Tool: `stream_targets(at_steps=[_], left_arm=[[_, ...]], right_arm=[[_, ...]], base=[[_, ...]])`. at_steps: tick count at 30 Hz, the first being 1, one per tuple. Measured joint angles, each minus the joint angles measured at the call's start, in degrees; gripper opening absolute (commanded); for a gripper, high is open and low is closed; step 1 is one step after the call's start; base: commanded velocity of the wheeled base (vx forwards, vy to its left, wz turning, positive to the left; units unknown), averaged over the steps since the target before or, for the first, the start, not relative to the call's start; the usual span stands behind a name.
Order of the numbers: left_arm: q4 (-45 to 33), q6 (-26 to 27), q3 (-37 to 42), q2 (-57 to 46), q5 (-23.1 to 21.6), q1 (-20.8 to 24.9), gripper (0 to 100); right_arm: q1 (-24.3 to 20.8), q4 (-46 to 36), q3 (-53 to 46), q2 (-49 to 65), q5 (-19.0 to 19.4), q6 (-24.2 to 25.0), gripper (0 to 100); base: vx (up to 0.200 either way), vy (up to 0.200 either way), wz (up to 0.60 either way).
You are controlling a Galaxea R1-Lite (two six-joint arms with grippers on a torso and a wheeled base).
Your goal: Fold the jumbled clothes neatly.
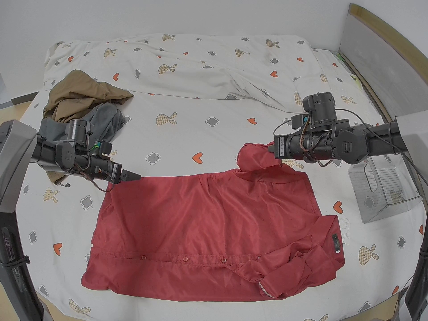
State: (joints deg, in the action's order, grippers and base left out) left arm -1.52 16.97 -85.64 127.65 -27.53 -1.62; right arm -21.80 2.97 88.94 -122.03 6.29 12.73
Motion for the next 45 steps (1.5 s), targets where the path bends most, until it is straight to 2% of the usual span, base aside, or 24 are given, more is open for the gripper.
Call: stream_targets(at_steps=[4, 11, 14, 24, 28, 37, 38, 45], left_arm=[[-4.71, 0.79, -5.05, 2.01, 0.05, 0.09, 100], [-8.52, 2.02, -11.52, 5.86, 0.11, 0.11, 100], [-11.53, 2.29, -12.95, 7.0, 0.27, 0.28, 100], [-12.9, 3.25, -17.77, 10.84, 0.6, 0.05, 100], [-16.2, 3.33, -20.0, 12.24, 0.77, -0.06, 100], [-18.46, 4.49, -20.92, 13.48, 0.79, -0.94, 100], [-18.57, 4.56, -20.92, 13.47, 0.77, -1.01, 0], [-18.88, 4.56, -20.92, 13.47, 0.87, -1.16, 0]], right_arm=[[-0.05, 0.0, -0.49, 0.28, -0.05, 0.02, 0], [-0.11, 0.0, -0.85, 0.48, 0.0, 0.0, 0], [-0.22, 0.04, -0.85, 0.45, 0.0, 0.02, 0], [-0.69, 0.09, -0.61, 0.09, 0.02, 0.05, 0], [-0.78, 0.09, -0.61, 0.06, 0.02, 0.11, 0], [-0.74, 0.09, -0.61, 0.0, 0.02, 0.18, 0], [-0.74, 0.06, -0.57, -0.02, 0.02, 0.18, 0], [-0.68, 0.09, -0.44, -0.05, 0.02, 0.18, 0]], base=[[0.0, 0.0, 0.0], [0.0, 0.0, 0.0], [0.0, 0.0, 0.0], [0.0, 0.0, 0.0], [0.0, 0.0, 0.0], [0.0, 0.0, 0.0], [0.0, 0.0, 0.0], [0.0, 0.0, 0.0]])
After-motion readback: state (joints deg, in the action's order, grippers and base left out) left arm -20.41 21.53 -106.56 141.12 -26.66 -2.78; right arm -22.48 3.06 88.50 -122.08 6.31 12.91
